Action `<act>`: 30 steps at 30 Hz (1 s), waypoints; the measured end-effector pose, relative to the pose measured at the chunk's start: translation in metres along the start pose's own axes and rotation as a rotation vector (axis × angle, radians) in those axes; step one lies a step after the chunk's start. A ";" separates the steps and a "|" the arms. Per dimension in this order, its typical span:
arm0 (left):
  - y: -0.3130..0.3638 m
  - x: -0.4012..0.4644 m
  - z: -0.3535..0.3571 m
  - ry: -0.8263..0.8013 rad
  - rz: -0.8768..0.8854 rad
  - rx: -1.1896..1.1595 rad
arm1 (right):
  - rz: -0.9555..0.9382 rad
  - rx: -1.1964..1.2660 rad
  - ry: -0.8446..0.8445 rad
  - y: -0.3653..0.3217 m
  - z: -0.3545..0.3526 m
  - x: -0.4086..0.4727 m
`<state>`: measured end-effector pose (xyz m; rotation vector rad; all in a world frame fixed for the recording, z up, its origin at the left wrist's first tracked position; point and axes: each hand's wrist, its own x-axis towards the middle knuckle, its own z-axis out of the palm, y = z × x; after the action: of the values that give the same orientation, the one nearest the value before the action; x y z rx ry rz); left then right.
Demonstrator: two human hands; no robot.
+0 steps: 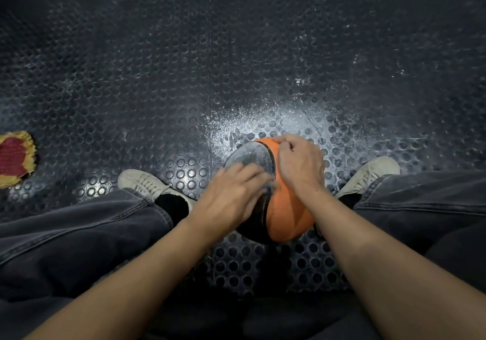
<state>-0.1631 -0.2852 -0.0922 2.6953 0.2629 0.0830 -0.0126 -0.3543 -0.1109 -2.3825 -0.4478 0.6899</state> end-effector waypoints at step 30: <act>0.013 0.022 -0.008 -0.012 -0.142 -0.026 | -0.102 0.012 0.009 0.017 0.000 -0.006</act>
<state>-0.1405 -0.2893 -0.0790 2.6418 0.4447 0.0275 -0.0151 -0.3699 -0.1190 -2.3326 -0.5553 0.6332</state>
